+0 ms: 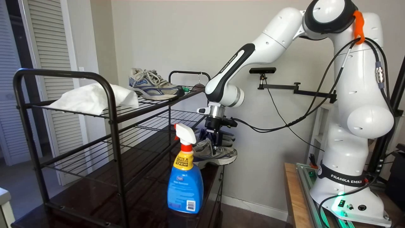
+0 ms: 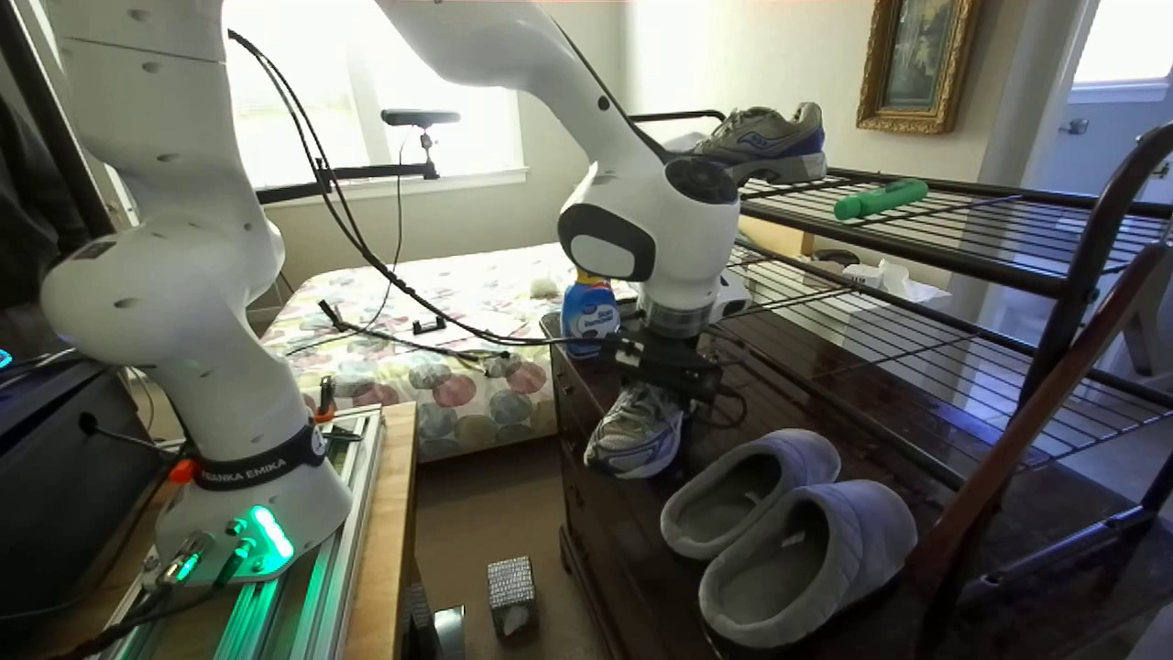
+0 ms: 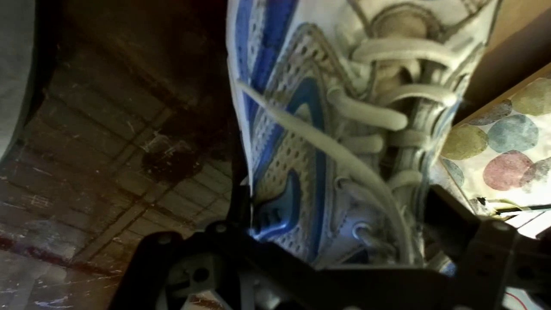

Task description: Place the left sneaker next to the right one

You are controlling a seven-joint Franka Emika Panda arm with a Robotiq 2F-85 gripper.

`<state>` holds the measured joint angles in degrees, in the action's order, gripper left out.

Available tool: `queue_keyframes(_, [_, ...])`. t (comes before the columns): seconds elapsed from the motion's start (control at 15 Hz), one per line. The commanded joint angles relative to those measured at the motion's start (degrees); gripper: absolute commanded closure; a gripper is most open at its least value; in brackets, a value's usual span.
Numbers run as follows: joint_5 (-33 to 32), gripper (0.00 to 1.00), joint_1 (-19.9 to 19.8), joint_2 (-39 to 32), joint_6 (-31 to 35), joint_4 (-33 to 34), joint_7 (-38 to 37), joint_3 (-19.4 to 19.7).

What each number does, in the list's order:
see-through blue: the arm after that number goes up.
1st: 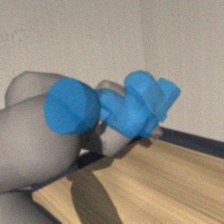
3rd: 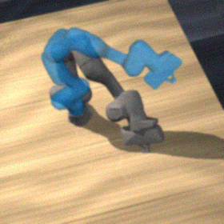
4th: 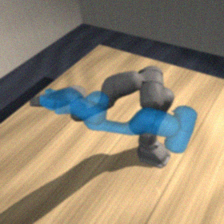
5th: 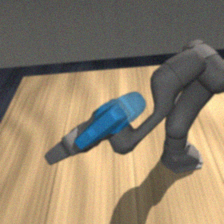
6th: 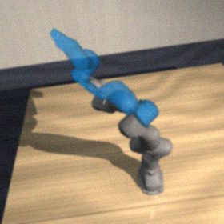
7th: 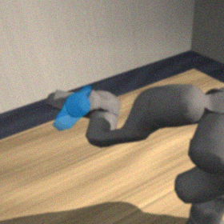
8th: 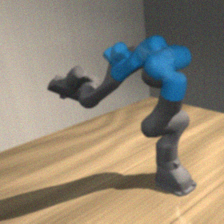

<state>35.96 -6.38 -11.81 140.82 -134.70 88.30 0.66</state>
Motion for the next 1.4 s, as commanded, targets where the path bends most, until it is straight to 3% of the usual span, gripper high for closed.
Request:
queue_keyframes(0.0, [-0.4, 0.25, 0.0, -3.1, 3.5, 2.0, -2.9, -1.1])
queue_keyframes(0.07, [-0.4, 0.26, -0.1, -3.3, 4.2, 2.2, -3.2, -1.3])
queue_keyframes(0.33, [-0.3, 0.51, -0.4, -3.4, 5.3, 2.5, -4.1, -1.6])
queue_keyframes(0.6, [-0.3, 0.62, -0.6, -3.5, 5.5, 2.7, -4.7, -1.6])
queue_keyframes(1.0, [0.1, 0.63, -1.3, -2.7, 3.5, 2.6, -3.5, -1.7])
queue_keyframes(1.33, [-2.5, 0.63, -3.2, 3.0, -4.0, -0.8, 3.9, -0.7])
